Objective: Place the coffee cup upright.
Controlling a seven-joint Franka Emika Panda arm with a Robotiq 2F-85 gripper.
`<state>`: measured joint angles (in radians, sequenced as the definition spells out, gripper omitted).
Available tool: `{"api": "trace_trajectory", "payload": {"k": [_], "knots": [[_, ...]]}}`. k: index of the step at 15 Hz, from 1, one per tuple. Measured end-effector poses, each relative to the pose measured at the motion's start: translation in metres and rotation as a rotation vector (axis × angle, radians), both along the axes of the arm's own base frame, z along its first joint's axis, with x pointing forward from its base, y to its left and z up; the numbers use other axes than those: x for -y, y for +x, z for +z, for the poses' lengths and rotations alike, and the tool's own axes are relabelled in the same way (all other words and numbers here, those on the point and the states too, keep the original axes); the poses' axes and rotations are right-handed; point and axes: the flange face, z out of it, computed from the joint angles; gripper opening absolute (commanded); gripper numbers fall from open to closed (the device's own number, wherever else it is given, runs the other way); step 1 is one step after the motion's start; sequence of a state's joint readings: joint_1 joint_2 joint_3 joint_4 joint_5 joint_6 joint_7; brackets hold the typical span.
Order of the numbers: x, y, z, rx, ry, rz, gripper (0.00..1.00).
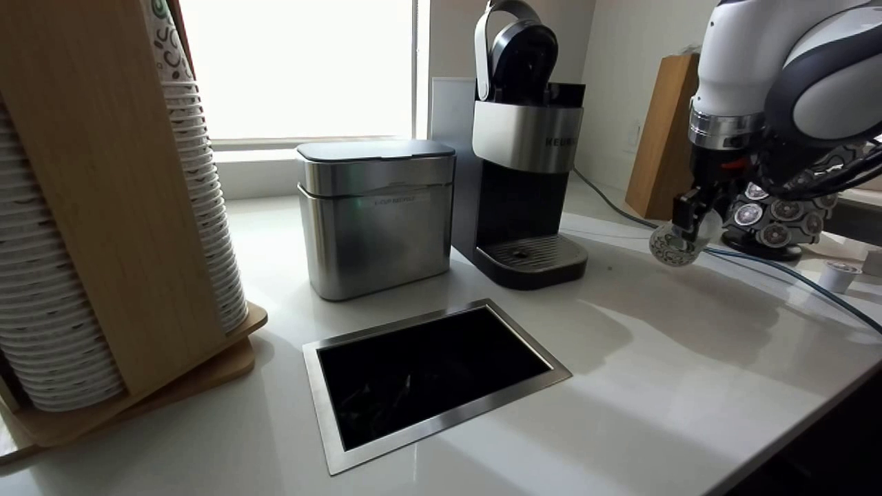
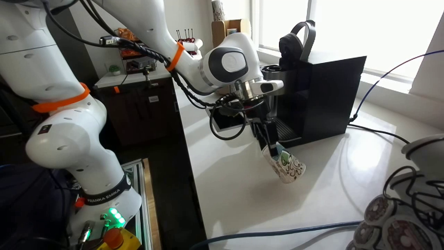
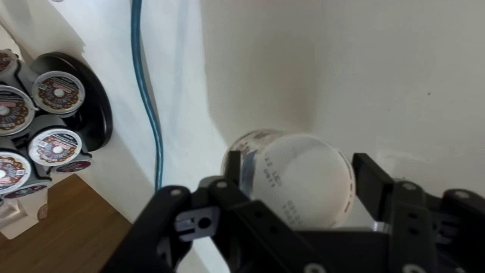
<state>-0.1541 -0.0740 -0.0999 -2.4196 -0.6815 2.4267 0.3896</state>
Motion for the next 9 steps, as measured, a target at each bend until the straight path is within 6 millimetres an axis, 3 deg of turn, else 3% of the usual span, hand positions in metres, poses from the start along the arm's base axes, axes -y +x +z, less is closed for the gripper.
{"api": "trace_trajectory", "payload": {"k": [5,7,9], "knots": [[-0.02,-0.005,0.002,-0.026,0.195,0.083,1.0],[-0.029,-0.009,0.014,-0.01,0.293,0.137,1.0],[-0.023,-0.015,0.04,0.053,0.394,0.151,1.0]]}}
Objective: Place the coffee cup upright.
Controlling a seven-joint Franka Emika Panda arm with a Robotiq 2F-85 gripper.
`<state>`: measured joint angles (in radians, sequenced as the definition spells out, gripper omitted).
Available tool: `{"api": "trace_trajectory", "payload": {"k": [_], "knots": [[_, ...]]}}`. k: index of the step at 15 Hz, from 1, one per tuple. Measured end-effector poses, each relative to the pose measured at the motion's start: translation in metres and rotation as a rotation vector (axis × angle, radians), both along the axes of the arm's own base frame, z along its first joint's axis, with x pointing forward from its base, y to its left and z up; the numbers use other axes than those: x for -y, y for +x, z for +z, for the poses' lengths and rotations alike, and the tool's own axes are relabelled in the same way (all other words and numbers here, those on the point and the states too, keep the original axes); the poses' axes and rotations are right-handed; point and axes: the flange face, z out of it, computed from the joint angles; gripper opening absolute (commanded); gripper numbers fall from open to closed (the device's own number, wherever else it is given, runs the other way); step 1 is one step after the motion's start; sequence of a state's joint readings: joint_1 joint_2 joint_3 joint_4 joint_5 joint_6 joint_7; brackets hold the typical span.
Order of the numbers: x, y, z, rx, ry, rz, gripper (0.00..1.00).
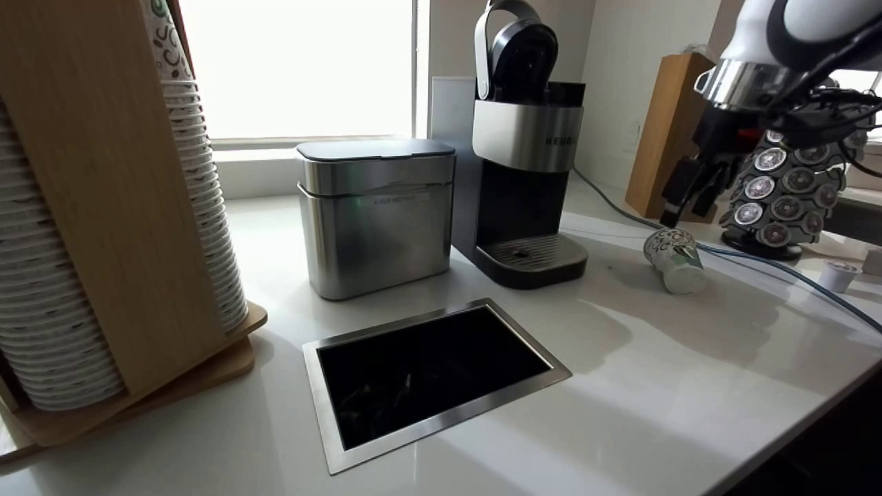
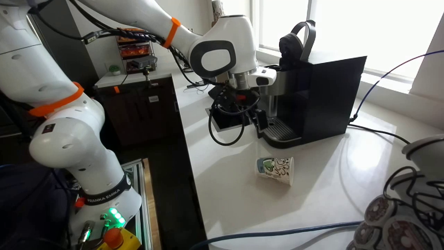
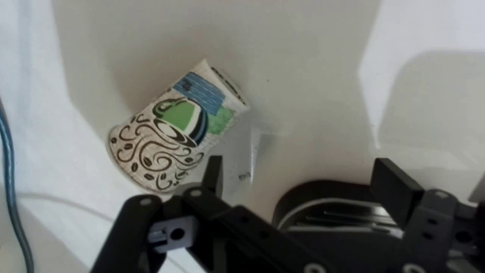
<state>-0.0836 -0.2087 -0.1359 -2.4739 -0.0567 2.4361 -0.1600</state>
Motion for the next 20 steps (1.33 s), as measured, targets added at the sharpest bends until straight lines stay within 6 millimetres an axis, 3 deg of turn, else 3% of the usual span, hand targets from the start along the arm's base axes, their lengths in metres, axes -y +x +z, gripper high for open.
{"api": "trace_trajectory", "payload": {"k": [4,9,12,13,17,20], "knots": [[0.065,-0.028,0.052,0.075,0.195,-0.054,1.0],[0.166,-0.087,0.077,-0.061,0.338,0.092,1.0],[0.212,-0.107,0.095,-0.177,0.355,0.137,1.0],[0.22,-0.106,0.098,-0.183,0.349,0.13,1.0],[0.215,-0.101,0.095,-0.185,0.358,0.135,1.0],[0.223,-0.101,0.073,-0.194,0.413,0.188,1.0]]}}
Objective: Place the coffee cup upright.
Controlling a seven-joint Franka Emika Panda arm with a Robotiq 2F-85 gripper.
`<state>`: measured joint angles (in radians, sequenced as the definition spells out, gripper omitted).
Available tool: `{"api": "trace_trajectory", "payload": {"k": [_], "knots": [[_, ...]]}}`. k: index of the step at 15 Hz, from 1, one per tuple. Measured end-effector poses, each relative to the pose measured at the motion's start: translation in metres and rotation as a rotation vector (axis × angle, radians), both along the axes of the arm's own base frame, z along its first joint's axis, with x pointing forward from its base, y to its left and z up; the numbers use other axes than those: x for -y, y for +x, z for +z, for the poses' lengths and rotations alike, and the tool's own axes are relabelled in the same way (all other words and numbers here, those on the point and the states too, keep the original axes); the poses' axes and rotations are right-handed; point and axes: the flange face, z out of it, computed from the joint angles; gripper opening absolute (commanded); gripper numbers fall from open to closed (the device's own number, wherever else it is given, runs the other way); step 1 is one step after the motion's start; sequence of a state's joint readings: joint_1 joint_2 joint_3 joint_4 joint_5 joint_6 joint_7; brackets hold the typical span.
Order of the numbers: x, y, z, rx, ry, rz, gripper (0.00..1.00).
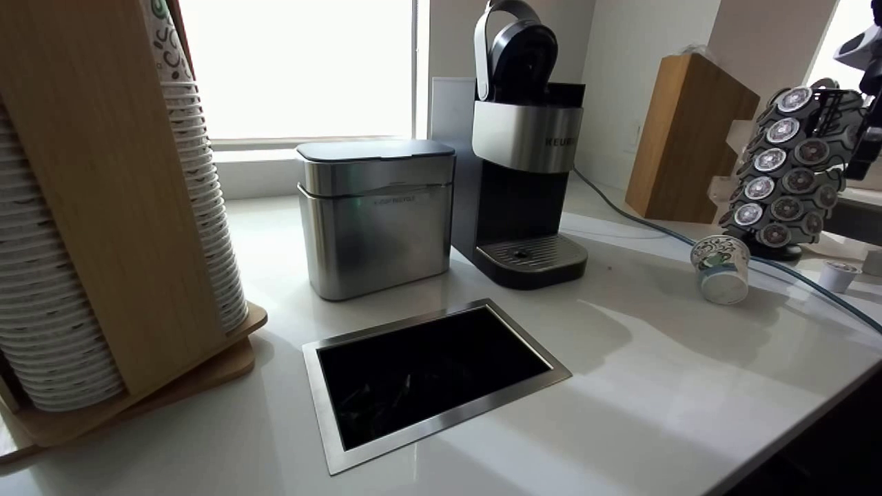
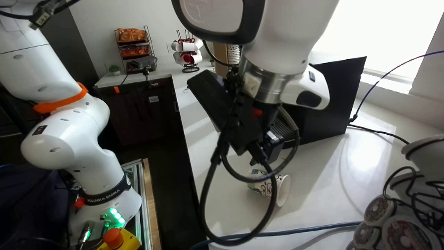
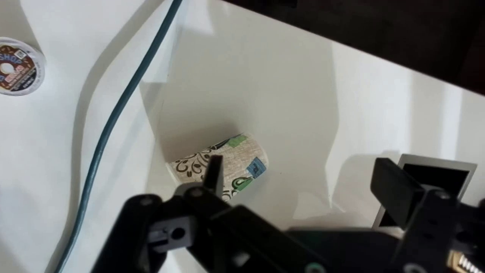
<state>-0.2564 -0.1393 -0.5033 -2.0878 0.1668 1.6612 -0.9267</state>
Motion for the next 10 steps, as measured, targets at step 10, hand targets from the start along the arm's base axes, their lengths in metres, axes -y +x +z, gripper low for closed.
{"api": "trace_trajectory", "payload": {"k": [10], "knots": [[0.052,0.017,-0.063,-0.17,0.106,0.251,1.0]]}}
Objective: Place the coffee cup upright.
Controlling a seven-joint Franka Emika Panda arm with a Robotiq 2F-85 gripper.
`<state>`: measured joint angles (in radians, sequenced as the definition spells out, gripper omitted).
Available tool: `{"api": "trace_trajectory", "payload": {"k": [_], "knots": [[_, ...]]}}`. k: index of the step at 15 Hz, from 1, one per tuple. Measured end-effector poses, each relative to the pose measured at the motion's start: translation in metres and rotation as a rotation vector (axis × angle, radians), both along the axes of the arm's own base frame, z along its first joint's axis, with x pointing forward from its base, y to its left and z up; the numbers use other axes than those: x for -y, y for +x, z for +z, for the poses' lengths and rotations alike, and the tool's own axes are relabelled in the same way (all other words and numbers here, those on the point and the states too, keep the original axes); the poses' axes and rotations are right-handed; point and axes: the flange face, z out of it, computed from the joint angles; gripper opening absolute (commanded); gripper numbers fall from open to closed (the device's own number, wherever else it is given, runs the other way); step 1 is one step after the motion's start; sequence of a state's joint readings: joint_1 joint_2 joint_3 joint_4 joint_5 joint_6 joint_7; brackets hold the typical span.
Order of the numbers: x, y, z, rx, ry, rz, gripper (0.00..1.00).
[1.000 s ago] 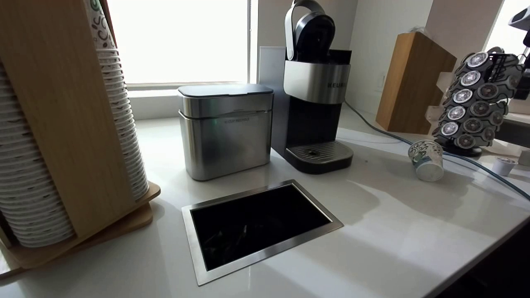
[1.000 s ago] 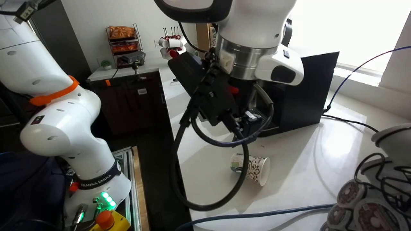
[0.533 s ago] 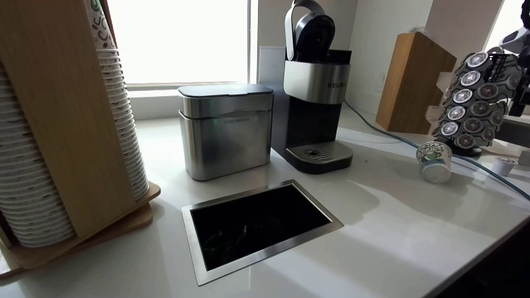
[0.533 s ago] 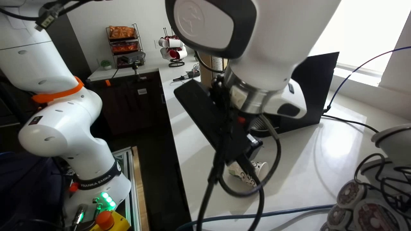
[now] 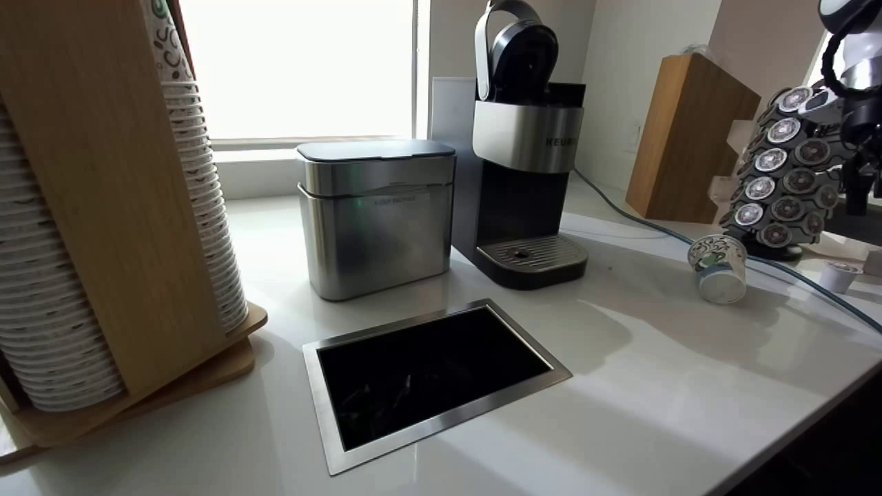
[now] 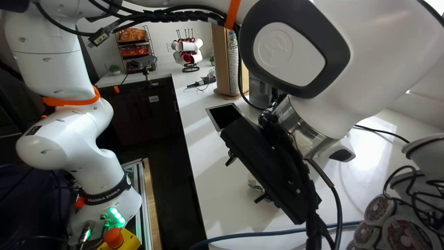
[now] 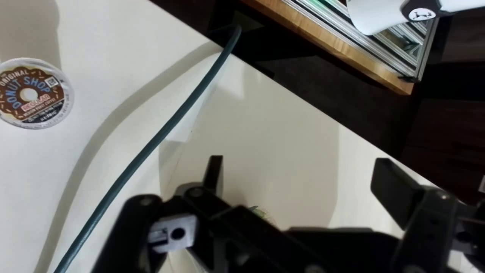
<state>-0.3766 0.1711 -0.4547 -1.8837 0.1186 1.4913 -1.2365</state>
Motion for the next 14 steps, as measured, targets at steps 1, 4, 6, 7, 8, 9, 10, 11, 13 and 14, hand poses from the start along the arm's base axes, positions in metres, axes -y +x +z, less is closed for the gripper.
{"api": "trace_trajectory", "payload": {"k": [1,4,6,7,8,9,10,11,13,14], "knots": [[0.0,0.0,0.0,0.0,0.001,0.0,1.0],[0.002,0.0,0.001,0.019,-0.001,0.012,1.0],[-0.004,0.018,0.001,0.075,-0.023,0.084,1.0],[-0.011,0.032,0.001,0.1,-0.034,0.132,1.0],[-0.02,0.049,0.002,0.117,-0.038,0.182,1.0],[-0.031,0.067,0.004,0.132,-0.039,0.235,1.0],[-0.041,0.084,0.005,0.142,-0.04,0.279,1.0],[-0.051,0.101,0.005,0.15,-0.042,0.316,1.0],[-0.064,0.129,-0.001,0.171,-0.032,0.369,1.0],[-0.068,0.14,-0.008,0.183,-0.015,0.393,1.0]]}}
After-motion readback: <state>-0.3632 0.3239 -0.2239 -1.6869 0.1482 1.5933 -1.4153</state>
